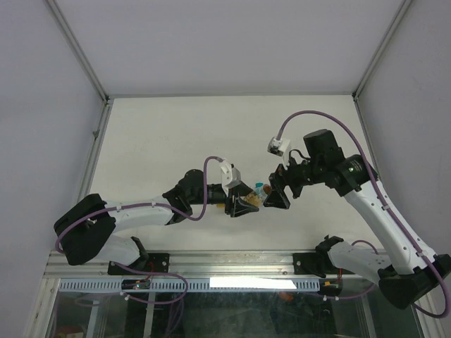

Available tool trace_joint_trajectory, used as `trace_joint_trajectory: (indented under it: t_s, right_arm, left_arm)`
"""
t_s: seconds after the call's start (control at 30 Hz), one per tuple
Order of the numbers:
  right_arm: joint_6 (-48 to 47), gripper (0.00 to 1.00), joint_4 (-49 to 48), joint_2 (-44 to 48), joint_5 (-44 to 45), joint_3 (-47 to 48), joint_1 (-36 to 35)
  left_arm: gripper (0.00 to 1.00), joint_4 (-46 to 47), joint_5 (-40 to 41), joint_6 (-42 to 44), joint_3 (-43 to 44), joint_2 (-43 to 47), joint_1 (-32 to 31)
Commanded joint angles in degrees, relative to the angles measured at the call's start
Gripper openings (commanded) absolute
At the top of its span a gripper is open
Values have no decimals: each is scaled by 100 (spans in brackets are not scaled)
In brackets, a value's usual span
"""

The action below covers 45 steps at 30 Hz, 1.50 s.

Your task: Sort the pills into containers

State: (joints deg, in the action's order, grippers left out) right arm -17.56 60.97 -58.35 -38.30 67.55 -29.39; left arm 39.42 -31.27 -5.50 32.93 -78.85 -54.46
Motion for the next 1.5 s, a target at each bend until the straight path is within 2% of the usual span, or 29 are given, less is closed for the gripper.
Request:
trace_joint_trajectory:
  t_s: [0.0, 0.2, 0.53, 0.67, 0.73, 0.83, 0.9, 1.07, 1.17, 1.23, 1.3, 1.37, 1.47]
  right_arm:
    - [390, 85, -330, -62, -222, 18, 16]
    - [572, 71, -453, -199, -276, 21, 18]
    - [541, 41, -429, -274, -495, 43, 21]
    - [428, 37, -378, -257, -601, 77, 20]
    - [242, 32, -324, -248, -752, 90, 21]
    - [-971, 22, 20, -152, -1307, 72, 8]
    - [-2162, 22, 182, 85, -1410, 3, 12]
    - [-6730, 21, 1012, 498, -1397, -211, 11]
    - [-7610, 21, 1374, 82, -1326, 186, 16]
    - [-7681, 22, 1402, 37, -1464, 298, 22]
    - [-7265, 22, 1171, 122, -1495, 266, 31]
    - [-6227, 21, 417, 301, -1347, 26, 166]
    - [-3632, 26, -1466, 671, -608, -1051, 611]
  left_arm:
    - [0, 299, 164, 2, 74, 230, -74]
    - [0, 292, 135, 5, 27, 338, -83]
    - [0, 237, 119, 62, -41, 420, -83]
    - [0, 171, 63, 99, -16, 409, -87]
    - [0, 118, 23, 113, -2, 404, -88]
    - [0, 46, -117, 133, 12, 365, -83]
    - [0, -10, -316, 164, 33, 331, -83]
    - [0, -338, -871, 240, 147, 222, -83]
    - [0, -508, -834, 278, 96, 310, -74]
    - [0, -706, -666, 345, 56, 474, -74]
    - [0, -827, -514, 371, -44, 687, -74]
    - [0, -884, -374, 340, -182, 926, -74]
    - [0, -862, -199, 171, -456, 1173, -76]
